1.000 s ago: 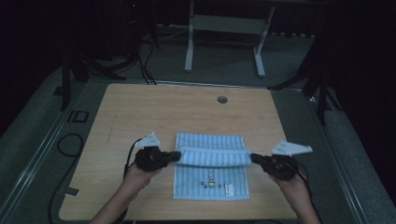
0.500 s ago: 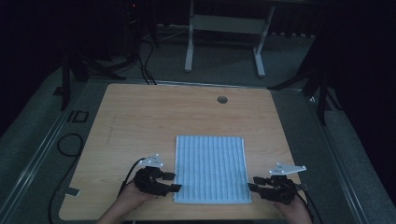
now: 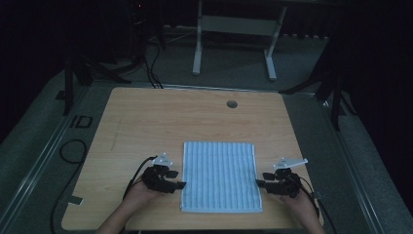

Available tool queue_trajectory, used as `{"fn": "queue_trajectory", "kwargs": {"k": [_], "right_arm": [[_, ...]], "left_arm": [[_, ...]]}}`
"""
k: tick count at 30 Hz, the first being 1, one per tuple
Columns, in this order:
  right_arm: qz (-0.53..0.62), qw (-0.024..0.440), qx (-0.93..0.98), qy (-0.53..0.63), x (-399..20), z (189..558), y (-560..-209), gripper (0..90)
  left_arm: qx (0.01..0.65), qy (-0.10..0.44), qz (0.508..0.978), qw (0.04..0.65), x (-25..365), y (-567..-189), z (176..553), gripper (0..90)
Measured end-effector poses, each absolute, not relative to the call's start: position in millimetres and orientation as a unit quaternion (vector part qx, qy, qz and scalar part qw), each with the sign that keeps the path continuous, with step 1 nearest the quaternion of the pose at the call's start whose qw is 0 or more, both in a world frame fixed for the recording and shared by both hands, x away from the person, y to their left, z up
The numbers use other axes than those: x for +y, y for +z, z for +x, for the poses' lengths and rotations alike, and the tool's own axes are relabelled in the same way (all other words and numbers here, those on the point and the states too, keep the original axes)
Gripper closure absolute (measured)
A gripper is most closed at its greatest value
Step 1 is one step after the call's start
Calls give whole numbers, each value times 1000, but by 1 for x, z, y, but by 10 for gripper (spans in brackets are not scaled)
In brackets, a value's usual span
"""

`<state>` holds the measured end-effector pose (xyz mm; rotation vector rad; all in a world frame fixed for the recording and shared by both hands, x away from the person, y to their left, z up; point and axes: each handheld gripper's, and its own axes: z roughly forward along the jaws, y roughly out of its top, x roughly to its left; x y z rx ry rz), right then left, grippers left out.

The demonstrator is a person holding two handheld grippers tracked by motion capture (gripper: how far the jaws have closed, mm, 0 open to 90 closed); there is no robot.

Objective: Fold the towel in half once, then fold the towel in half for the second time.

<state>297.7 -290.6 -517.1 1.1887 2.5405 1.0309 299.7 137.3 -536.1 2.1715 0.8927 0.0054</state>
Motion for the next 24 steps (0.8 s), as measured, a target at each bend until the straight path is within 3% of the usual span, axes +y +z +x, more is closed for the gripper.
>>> {"fn": "queue_trajectory", "kwargs": {"k": [10, 24], "right_arm": [[409, 96, 853, 309, -292, 349, -514, 505], [419, 108, 854, 289, -287, 406, -491, 486]], "left_arm": [[356, 31, 870, 341, 130, -529, 339, 416], [390, 72, 857, 328, 123, -506, 400, 387]]}}
